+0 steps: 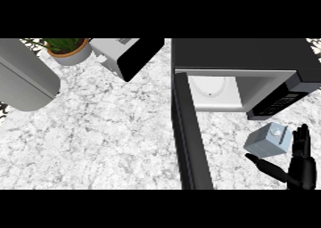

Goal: Pick up the milk, place it into the microwave and close the microwave

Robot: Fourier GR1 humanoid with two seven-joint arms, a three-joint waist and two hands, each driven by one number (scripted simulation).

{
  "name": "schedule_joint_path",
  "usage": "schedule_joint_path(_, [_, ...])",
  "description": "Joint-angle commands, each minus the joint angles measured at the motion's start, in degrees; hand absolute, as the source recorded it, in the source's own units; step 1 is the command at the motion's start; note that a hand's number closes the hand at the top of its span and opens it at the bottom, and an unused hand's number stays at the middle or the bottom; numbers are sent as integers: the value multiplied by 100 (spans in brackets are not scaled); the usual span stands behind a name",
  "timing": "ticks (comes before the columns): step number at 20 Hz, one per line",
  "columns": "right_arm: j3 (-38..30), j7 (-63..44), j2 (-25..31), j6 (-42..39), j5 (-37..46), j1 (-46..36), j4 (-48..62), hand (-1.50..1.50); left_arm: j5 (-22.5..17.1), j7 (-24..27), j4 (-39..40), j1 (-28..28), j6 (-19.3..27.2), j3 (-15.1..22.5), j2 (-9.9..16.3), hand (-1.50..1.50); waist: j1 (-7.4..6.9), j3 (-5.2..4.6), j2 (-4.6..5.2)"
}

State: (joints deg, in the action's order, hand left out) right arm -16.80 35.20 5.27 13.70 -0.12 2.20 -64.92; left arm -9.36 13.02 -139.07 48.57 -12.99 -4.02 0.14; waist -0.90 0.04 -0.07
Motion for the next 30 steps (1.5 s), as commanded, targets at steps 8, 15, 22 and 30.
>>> schedule_joint_path(8, [-294,1103,343,-230,-42,-825,1914,150,-254,-362,-790,120,230,306,-13,-150,-4,5,9])
schedule_joint_path(15, [-253,2160,401,48,228,-1144,2397,150,-700,-150,-607,272,-200,-198,-4,-150,-20,3,4])
schedule_joint_path(22, [272,2506,1092,-1722,468,-1832,3190,150,-450,128,-279,100,-232,-49,-12,-150,-154,23,54])
schedule_joint_path(30, [692,2896,973,-2749,517,-1929,3261,150,-731,124,-332,227,-317,-310,-13,-150,-34,3,0])
